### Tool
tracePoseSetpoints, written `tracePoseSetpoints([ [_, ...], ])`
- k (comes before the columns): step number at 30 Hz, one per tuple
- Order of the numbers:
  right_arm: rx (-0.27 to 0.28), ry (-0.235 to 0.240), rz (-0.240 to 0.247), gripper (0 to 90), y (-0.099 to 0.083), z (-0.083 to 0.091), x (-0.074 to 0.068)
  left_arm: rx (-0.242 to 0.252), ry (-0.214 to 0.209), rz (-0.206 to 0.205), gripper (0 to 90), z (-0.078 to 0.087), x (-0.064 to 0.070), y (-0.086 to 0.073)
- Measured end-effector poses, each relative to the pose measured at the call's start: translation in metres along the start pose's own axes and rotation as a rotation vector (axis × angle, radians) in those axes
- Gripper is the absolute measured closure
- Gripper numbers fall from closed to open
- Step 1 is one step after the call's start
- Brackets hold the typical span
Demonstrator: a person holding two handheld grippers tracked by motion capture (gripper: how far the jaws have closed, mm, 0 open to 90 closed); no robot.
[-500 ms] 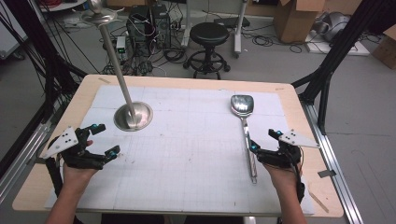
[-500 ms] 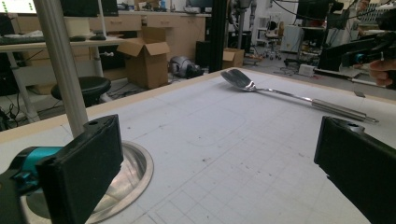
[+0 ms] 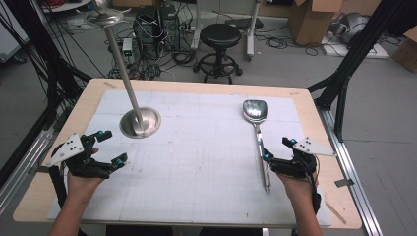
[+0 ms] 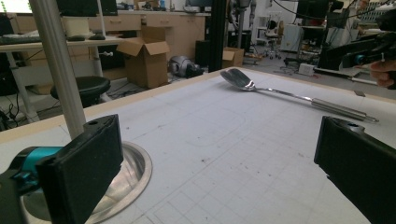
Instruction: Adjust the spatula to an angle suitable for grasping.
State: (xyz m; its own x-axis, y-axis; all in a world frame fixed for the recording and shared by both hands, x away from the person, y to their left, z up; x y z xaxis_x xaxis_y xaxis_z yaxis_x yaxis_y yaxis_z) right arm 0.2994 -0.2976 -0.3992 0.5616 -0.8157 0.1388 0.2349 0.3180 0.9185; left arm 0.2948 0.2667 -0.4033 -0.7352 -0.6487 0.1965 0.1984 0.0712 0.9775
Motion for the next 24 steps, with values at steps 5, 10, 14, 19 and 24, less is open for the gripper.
tracePoseSetpoints([
  [5, -0.013, -0.009, -0.001, 16.5, -0.001, -0.001, 0.001, -0.001, 0.000, -0.006, 1.7, 0.001, 0.000, 0.000],
  [10, -0.059, -0.020, 0.010, 17.4, -0.005, -0.006, 0.001, -0.009, 0.003, -0.017, 1.7, 0.003, 0.001, 0.001],
  [14, -0.066, -0.020, 0.016, 17.5, -0.005, -0.007, -0.001, -0.005, 0.001, -0.018, 1.7, 0.003, 0.001, 0.001],
  [19, -0.079, -0.021, 0.011, 20.0, -0.007, -0.007, 0.000, -0.011, -0.001, -0.021, 1.7, 0.002, 0.002, 0.000],
  [24, -0.126, -0.014, 0.000, 21.8, -0.012, -0.013, -0.003, -0.010, -0.001, -0.019, 1.7, 0.001, 0.001, 0.000],
])
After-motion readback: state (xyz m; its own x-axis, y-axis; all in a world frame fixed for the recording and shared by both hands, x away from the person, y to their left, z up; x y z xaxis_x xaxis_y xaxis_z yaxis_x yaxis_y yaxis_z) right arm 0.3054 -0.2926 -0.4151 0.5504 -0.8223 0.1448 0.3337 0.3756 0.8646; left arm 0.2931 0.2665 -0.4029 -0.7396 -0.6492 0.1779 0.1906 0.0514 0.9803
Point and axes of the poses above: each handheld gripper's, and its own axes: z roughly backward along the jaws, y roughly out of its top, x roughly to its right, the point moved 2 cm from there along -z, roughly forward along the jaws, and after that the axes turned 10 degrees about z, right-handed, at the moved point
